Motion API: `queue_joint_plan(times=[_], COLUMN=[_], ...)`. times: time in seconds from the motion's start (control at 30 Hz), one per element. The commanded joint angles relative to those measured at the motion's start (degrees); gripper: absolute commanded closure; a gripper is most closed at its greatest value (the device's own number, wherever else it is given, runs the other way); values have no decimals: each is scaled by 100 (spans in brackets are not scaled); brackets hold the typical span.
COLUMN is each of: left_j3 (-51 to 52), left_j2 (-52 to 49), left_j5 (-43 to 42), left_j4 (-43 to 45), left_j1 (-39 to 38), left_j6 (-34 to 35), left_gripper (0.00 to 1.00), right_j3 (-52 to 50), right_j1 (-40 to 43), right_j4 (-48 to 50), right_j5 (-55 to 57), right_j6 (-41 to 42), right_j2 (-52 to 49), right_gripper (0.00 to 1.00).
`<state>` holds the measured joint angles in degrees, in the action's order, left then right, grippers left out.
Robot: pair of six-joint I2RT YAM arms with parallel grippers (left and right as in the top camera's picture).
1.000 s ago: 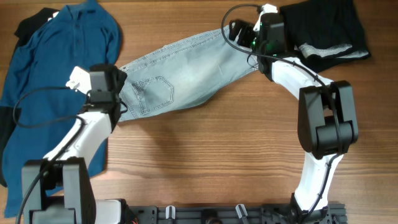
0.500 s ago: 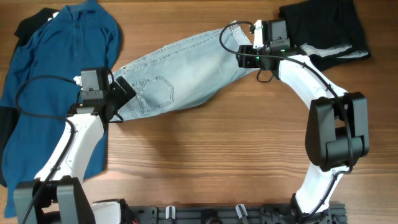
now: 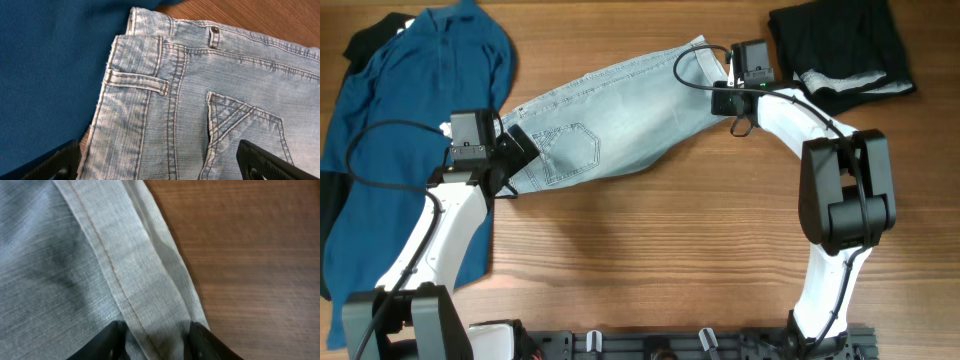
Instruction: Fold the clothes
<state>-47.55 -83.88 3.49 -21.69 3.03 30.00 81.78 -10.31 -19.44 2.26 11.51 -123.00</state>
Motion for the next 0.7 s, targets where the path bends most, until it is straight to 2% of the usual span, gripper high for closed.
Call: queue_joint_plan(times=[0.0, 0.13, 0.23, 0.33, 0.5, 0.57, 0.67], left_j3=[-72, -72, -72, -72, -72, -72, -72], left_j2=[90, 90, 90, 90, 90, 90, 87], left_j5=[-48, -111, -111, -111, -111, -118, -221], left_j4=[-2, -144, -330, -439, -535, -490, -380], left_j1=[9, 9, 9, 9, 9, 9, 9], left_j6=[-129, -131, -131, -131, -170, -363, -599], left_gripper=[0, 0, 0, 0, 0, 0, 0], right_j3=[-166, -166, -166, -162, -144, -98, -74], right_j1=[118, 374, 737, 1025, 1438, 1493, 1464], right_j4=[-1054, -2190, -2999, -3158, -3139, -3150, -3145], right_j5=[743, 741, 669, 184, -1169, -1622, -2142], right_j6=[704, 1305, 1569, 1425, 658, 125, -656], right_j2=[-186, -186, -186, -179, 179, 656, 1530], right_gripper=[59, 68, 70, 70, 67, 60, 31])
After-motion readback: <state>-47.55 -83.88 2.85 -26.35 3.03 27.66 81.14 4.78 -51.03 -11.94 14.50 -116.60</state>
